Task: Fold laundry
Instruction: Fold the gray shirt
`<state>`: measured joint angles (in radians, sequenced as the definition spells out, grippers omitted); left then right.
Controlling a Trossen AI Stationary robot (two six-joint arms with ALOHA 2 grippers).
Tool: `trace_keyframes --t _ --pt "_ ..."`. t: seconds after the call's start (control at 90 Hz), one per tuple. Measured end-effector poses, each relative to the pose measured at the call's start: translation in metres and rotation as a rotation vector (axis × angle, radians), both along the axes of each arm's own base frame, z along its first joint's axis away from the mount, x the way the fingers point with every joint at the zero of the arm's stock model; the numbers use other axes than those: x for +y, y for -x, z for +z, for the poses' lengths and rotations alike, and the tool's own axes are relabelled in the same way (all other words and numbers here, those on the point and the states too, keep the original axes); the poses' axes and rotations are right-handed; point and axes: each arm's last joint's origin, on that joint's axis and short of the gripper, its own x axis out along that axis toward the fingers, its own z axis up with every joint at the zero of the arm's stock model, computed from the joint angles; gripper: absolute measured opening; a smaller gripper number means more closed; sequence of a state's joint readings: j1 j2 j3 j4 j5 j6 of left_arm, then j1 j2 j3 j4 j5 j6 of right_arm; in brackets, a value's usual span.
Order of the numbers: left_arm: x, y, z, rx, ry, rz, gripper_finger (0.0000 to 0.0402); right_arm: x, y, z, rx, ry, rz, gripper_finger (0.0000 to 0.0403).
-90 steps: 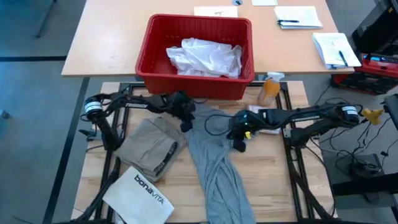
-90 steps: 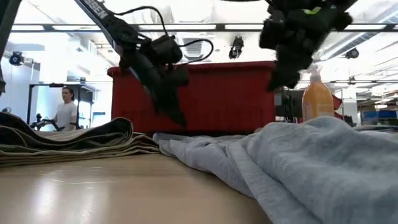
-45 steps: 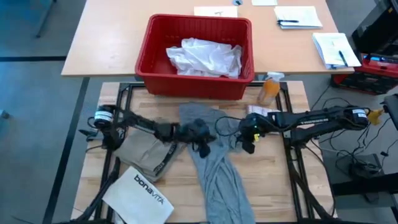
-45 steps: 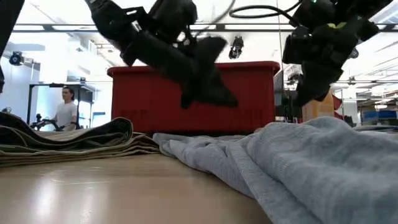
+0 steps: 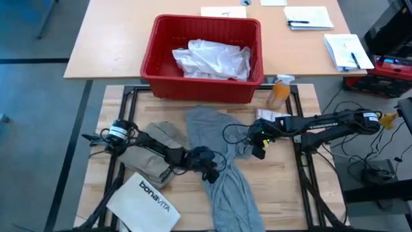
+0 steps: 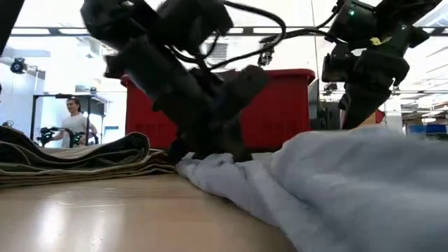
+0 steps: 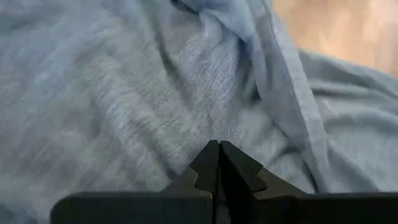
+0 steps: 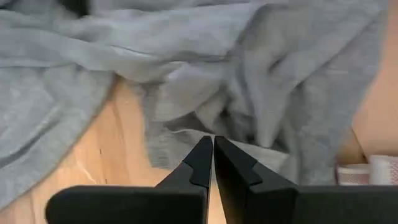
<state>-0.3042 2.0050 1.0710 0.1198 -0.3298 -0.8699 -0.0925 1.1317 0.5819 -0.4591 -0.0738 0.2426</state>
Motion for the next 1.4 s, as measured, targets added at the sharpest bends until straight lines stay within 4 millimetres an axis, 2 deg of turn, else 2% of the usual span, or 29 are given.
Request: trace_keyframes --t 0.144,0.3,0.433,0.589,0.689,0.789,0.867,1.011,1.122,1.2,1.4 --pt "-0.024 0.016 -0.005 0.027 0.054 0.010 0.0000 0.001 0.000 0.000 -0.009 0.011 0.052 0.0002" --pt "-0.049 0.036 -0.012 0.055 0.115 0.021 0.0000 0.006 -0.001 0.001 -0.043 -0.070 0.247 0.0002" --pt "-0.059 0.050 -0.013 0.086 0.149 0.056 0.0000 0.004 -0.005 -0.001 -0.058 -0.060 0.227 0.0003" --pt "-0.060 0.052 -0.005 0.072 0.151 0.050 0.0000 0.004 -0.020 -0.001 -0.150 -0.066 0.228 0.0025" --pt "-0.058 0.050 0.003 0.052 0.122 0.026 0.0000 0.005 -0.028 -0.009 -0.154 -0.061 0.235 0.0052" --pt "-0.055 0.049 0.013 0.031 0.052 0.005 0.0000 0.003 -0.029 -0.020 -0.072 -0.036 0.183 0.0063" --pt "-0.053 0.044 0.024 -0.009 0.036 -0.002 0.0000 0.002 -0.026 -0.024 -0.023 -0.049 0.151 0.0049" --pt "-0.052 0.036 0.039 -0.057 -0.008 -0.035 0.0000 0.006 -0.019 -0.027 -0.027 -0.132 0.206 0.0008" --pt "-0.048 0.029 0.047 -0.079 -0.064 -0.071 0.0000 0.007 -0.010 -0.038 0.016 -0.131 0.212 0.0005" --pt "-0.037 0.024 0.047 -0.078 -0.085 -0.049 0.0000 0.008 -0.004 -0.041 0.018 -0.143 0.193 0.0004" --pt "0.006 0.010 0.046 -0.051 -0.135 0.009 0.0000 0.018 0.013 -0.028 0.009 -0.192 0.169 0.0001"
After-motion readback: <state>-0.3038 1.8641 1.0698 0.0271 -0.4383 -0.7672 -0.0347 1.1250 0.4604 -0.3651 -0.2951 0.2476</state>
